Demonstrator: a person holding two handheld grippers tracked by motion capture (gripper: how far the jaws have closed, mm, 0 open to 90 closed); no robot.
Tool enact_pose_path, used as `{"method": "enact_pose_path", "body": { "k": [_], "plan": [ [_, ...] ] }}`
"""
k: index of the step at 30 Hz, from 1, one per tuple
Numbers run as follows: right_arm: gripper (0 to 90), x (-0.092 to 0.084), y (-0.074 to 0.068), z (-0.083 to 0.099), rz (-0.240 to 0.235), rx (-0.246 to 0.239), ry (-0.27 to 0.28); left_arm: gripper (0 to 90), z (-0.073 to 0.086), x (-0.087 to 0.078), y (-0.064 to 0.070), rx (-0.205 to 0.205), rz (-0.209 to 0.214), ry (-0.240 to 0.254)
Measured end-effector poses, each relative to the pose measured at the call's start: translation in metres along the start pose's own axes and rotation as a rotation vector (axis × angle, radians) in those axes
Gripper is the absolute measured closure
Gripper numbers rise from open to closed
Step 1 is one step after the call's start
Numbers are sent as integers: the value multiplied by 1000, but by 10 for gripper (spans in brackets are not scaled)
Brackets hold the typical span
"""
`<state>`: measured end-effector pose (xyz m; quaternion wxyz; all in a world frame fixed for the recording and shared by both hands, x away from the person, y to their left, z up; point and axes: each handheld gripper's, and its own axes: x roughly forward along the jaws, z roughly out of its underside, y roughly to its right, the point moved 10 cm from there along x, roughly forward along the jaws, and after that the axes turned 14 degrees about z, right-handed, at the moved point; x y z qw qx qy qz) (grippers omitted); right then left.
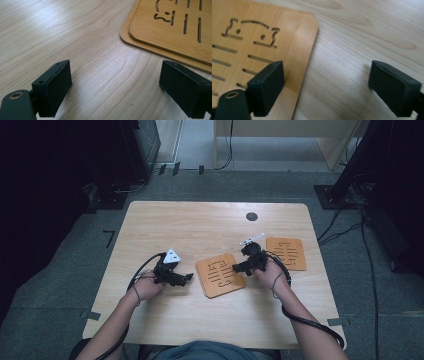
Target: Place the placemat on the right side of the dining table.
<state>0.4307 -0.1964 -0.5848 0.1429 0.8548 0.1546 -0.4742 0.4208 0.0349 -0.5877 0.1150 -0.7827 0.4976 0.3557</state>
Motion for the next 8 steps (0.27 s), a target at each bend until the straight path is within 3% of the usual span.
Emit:
{"method": "enact_pose_path", "body": {
  "k": [4,8],
  "plan": [
    [0,2,-7,2,-14,-42,-1,99,0,0,0,1,0,0],
    [0,2,-7,4,-37,-80,9,99,0,0,0,1,0,-1]
  ]
}}
